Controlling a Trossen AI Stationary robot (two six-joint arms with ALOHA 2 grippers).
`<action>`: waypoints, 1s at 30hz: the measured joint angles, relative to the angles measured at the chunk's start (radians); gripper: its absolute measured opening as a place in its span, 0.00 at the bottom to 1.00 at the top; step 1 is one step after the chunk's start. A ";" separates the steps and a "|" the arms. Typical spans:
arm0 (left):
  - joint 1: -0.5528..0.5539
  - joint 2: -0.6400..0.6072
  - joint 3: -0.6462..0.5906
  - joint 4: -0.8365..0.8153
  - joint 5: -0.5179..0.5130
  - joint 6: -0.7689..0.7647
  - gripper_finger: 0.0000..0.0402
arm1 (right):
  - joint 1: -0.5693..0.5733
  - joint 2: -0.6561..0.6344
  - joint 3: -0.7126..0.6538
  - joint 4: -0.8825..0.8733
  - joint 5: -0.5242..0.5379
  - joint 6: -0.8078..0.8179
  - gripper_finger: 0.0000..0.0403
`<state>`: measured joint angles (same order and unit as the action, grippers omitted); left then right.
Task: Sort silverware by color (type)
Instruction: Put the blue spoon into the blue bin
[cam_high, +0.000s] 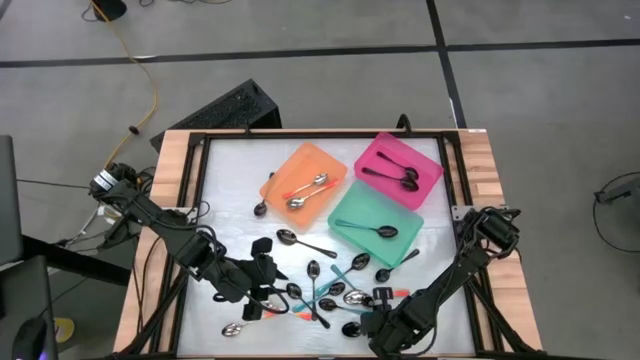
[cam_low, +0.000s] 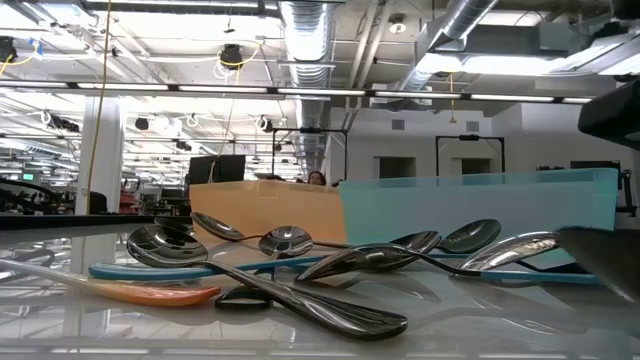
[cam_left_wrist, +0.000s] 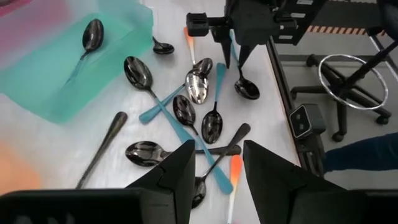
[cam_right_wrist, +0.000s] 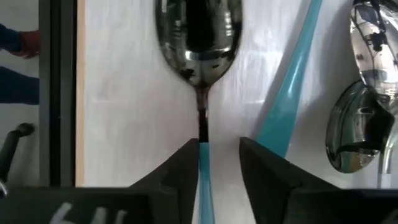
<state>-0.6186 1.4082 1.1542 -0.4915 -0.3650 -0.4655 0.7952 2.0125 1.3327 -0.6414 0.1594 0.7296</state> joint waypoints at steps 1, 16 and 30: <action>0.000 0.000 0.000 0.000 -0.003 0.002 0.30 | 0.001 0.000 0.000 0.001 0.003 0.000 0.32; 0.000 0.000 0.000 -0.004 -0.013 0.001 0.30 | -0.001 0.001 -0.001 -0.010 -0.002 0.047 0.02; 0.000 0.000 0.000 -0.007 -0.009 -0.028 0.30 | -0.005 -0.020 0.111 -0.150 -0.018 0.045 0.01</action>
<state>-0.6186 1.4082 1.1542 -0.4981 -0.3740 -0.4938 0.7898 1.9927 1.4437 -0.7910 0.1410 0.7743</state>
